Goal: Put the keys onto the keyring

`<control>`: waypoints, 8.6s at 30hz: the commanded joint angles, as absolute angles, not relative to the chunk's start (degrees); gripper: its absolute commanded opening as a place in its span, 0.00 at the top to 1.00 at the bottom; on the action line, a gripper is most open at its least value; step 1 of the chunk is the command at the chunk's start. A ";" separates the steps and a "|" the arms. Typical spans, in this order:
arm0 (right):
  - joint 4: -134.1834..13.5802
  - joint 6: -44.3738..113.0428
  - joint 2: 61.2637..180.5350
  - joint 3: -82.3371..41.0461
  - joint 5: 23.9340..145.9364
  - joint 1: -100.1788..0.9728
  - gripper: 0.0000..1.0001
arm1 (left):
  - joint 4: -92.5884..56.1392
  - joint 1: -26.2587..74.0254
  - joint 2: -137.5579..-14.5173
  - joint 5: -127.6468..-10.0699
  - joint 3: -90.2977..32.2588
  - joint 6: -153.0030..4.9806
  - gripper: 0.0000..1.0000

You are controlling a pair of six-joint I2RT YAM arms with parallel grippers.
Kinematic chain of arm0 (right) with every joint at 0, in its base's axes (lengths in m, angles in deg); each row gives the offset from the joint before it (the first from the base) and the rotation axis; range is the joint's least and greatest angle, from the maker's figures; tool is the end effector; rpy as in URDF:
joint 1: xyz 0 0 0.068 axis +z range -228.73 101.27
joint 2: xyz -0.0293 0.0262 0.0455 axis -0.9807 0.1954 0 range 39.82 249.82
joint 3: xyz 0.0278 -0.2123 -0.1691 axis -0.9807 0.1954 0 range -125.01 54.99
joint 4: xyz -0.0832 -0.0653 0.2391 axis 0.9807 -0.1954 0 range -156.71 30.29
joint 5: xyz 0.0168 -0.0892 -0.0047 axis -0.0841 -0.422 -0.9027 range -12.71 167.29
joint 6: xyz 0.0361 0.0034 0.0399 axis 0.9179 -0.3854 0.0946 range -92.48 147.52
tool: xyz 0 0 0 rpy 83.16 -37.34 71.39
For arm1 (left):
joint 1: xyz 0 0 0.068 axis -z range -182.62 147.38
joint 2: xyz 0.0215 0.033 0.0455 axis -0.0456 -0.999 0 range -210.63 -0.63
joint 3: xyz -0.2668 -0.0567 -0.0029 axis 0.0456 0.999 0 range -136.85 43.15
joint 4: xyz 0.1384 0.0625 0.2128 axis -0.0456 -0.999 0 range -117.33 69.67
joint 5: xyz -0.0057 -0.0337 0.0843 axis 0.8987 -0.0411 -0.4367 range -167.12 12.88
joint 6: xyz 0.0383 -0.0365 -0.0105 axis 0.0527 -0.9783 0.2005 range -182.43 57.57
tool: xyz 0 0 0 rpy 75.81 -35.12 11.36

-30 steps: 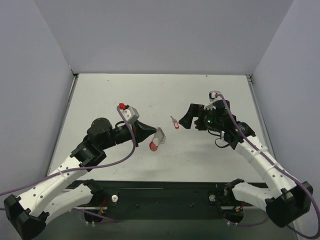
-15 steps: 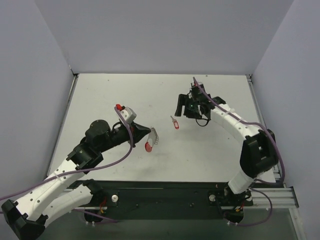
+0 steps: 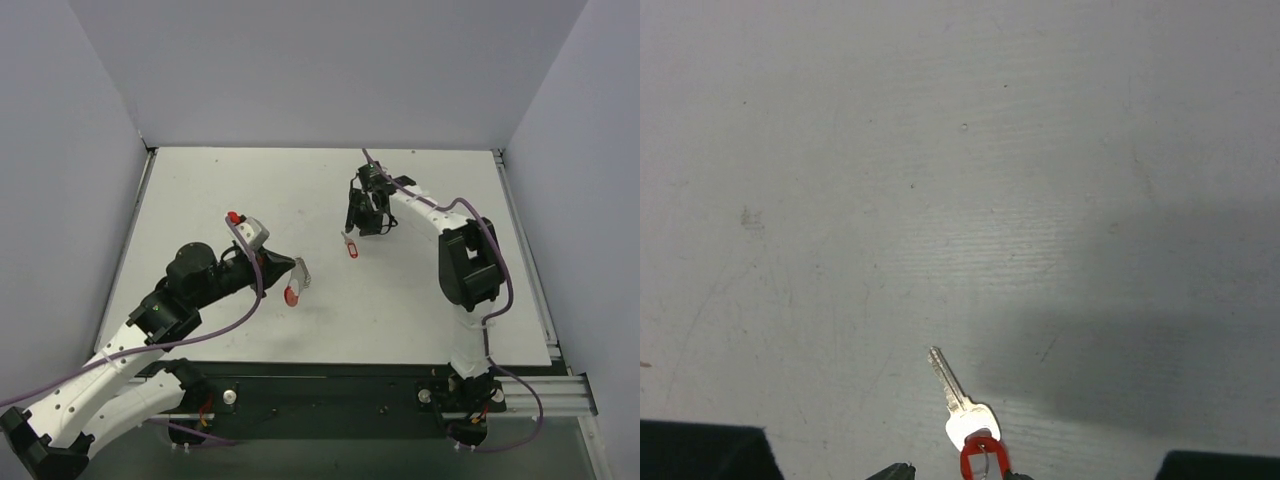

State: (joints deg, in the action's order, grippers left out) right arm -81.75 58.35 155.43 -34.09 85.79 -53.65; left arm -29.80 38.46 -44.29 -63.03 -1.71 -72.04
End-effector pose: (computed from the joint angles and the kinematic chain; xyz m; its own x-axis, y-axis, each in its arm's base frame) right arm 0.4074 0.1965 0.2139 -0.8434 0.1648 -0.5113 -0.0881 0.8965 0.4342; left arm 0.1301 -0.1249 0.3452 -0.2437 -0.0025 -0.9698 0.7893 0.5806 -0.1998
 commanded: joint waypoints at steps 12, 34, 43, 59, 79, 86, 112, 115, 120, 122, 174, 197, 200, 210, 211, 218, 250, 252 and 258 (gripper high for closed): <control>-86.25 62.32 160.40 -37.82 86.17 -54.30 0.64 | -27.45 38.52 -42.64 -63.94 -3.17 -71.66 1.00; -85.55 63.91 164.27 -38.70 89.60 -54.30 0.79 | -27.54 38.60 -43.08 -64.02 -3.08 -71.84 1.00; -85.11 63.38 163.49 -38.27 90.83 -54.30 1.00 | -27.53 38.60 -43.35 -64.20 -2.91 -71.83 1.00; -85.90 53.73 153.02 -33.43 96.08 -49.73 1.00 | -27.27 38.60 -44.22 -64.38 -2.99 -71.84 1.00; -91.17 44.83 150.03 -31.06 81.86 -42.43 0.67 | -27.89 38.69 -43.78 -64.99 -2.99 -71.83 1.00; -89.86 47.91 151.97 -31.67 82.39 -42.34 0.45 | -27.98 38.69 -43.43 -65.08 -2.91 -71.92 1.00; -78.25 57.84 153.37 -22.97 74.04 -39.71 0.62 | -27.36 38.87 -43.96 -65.17 -2.38 -72.01 1.00; -77.99 58.19 153.99 -23.15 73.08 -39.71 0.64 | -27.27 38.87 -44.14 -65.17 -2.38 -72.01 1.00; -77.73 58.90 154.78 -23.41 71.76 -39.79 0.72 | -27.27 38.87 -44.14 -65.17 -2.38 -72.01 1.00; -77.72 58.90 155.04 -23.58 72.02 -39.97 0.74 | -27.27 38.87 -44.05 -65.25 -2.29 -71.92 1.00; -51.89 24.28 99.06 11.91 102.95 -43.49 1.00 | -29.12 39.31 -43.43 -64.64 -4.22 -70.87 1.00; -49.60 24.51 92.81 6.48 151.01 -49.54 1.00 | -24.90 39.31 -42.91 -47.76 -3.08 -66.83 1.00; -50.12 31.02 97.47 1.04 158.48 -50.78 1.00 | -24.99 39.22 -42.38 -47.59 -2.82 -66.48 1.00; -52.94 29.36 94.50 0.23 152.28 -50.08 1.00 | -25.95 39.22 -42.64 -48.20 -3.78 -65.86 1.00; -52.76 30.32 94.31 0.23 151.48 -50.08 1.00 | -26.13 39.22 -42.90 -48.46 -4.31 -65.60 1.00; -65.85 25.68 99.93 -7.41 152.53 -47.62 1.00 | -31.82 39.31 -45.80 -50.13 -9.92 -63.58 1.00; -71.57 25.76 110.48 -16.11 146.82 -40.32 1.00 | -22.26 39.48 -35.17 -40.29 2.10 -44.24 1.00; -72.80 25.32 110.83 -16.29 146.20 -40.32 1.00 | -22.09 39.57 -35.35 -40.38 2.10 -44.33 1.00; -77.01 24.09 112.41 -17.87 143.75 -40.23 1.00 | -22.52 39.57 -35.17 -39.68 1.58 -43.71 1.00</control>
